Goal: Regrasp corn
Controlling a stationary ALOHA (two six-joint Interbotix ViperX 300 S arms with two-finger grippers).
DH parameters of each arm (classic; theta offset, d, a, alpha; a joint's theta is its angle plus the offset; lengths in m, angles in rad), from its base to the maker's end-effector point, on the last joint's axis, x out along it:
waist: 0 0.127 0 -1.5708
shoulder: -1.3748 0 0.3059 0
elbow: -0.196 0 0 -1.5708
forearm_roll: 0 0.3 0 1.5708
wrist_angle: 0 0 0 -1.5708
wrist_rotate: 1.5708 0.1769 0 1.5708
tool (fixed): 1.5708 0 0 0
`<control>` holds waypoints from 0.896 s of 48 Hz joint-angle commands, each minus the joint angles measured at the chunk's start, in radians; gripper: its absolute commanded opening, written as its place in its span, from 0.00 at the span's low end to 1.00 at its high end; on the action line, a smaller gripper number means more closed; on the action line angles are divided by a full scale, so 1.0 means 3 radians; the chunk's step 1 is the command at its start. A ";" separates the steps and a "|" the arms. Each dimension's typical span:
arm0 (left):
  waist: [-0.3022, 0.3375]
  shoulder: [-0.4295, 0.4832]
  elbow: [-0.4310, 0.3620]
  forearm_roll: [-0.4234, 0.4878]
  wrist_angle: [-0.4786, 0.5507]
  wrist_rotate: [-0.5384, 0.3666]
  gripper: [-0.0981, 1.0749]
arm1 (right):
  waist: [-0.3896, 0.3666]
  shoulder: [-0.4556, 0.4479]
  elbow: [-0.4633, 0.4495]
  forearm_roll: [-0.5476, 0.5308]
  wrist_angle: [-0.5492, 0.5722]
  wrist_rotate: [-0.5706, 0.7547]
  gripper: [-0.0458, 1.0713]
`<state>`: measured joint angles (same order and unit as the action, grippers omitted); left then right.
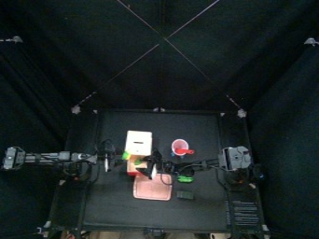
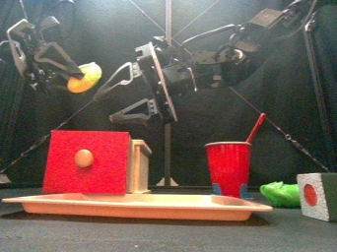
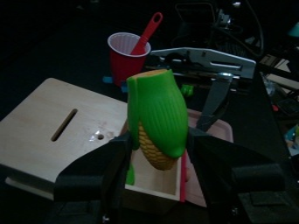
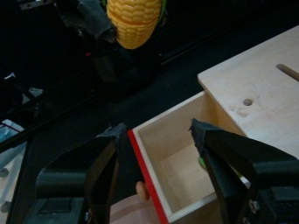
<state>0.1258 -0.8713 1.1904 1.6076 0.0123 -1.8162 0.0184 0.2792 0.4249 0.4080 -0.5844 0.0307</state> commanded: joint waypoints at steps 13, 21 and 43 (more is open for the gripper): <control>-0.0102 0.0046 0.0102 0.0568 -0.0061 0.0430 0.78 | 0.0005 -0.0394 0.0097 -0.0164 -0.0537 -0.0031 0.87; -0.0343 0.0046 0.0169 0.0578 -0.0199 0.0762 0.78 | 0.0010 -0.0394 0.0240 -0.0608 -0.0762 -0.0026 0.87; -0.0711 0.0077 0.0097 0.0322 -0.0363 0.1248 0.78 | -0.0015 -0.0312 0.0066 -0.1836 -0.0869 -0.0026 0.87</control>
<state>-0.0859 -0.8590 1.2563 1.7196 -0.0951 -1.4511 0.0199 0.2040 0.4878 -0.1335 -0.8345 0.0199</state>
